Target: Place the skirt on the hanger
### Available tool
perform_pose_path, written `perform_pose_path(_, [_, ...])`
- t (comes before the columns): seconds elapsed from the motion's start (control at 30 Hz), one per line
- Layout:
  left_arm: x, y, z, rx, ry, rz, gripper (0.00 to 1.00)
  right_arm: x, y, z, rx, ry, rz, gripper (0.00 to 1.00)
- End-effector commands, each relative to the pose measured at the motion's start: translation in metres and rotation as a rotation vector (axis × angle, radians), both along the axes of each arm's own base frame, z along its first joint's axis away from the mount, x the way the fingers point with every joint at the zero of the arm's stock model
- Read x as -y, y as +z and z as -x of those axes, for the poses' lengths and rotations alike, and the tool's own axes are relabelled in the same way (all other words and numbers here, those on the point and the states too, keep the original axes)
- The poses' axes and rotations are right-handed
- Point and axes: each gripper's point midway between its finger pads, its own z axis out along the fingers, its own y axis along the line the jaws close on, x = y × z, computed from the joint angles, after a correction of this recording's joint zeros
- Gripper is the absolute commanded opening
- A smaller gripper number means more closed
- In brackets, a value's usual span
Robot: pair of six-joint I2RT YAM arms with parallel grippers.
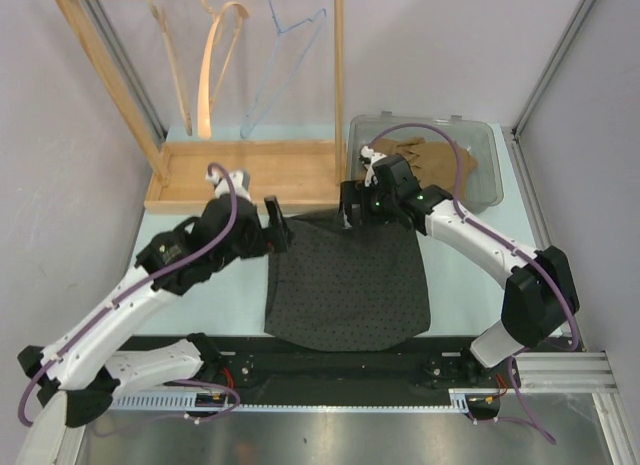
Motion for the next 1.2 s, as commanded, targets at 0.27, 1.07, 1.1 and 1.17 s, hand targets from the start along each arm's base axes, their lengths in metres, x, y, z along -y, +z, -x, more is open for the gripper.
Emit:
perform_pose_path(0.27, [-0.023, 0.211, -0.112, 0.612, 0.01, -0.142, 1.0, 0.004, 0.052, -0.012, 0.032, 0.013, -0.165, 0.89])
perform_pose_path(1.07, [-0.088, 0.25, -0.233, 0.675, 0.079, -0.208, 0.99, -0.006, 0.036, -0.015, 0.035, -0.06, -0.106, 0.86])
perform_pose_path(1.1, [-0.092, 0.249, -0.236, 0.671, 0.091, -0.211, 0.99, -0.007, 0.036, -0.015, 0.034, -0.056, -0.112, 0.86])
perform_pose_path(1.17, [-0.097, 0.242, -0.242, 0.653, 0.11, -0.213, 0.99, -0.009, 0.033, -0.016, 0.029, -0.058, -0.113, 0.85])
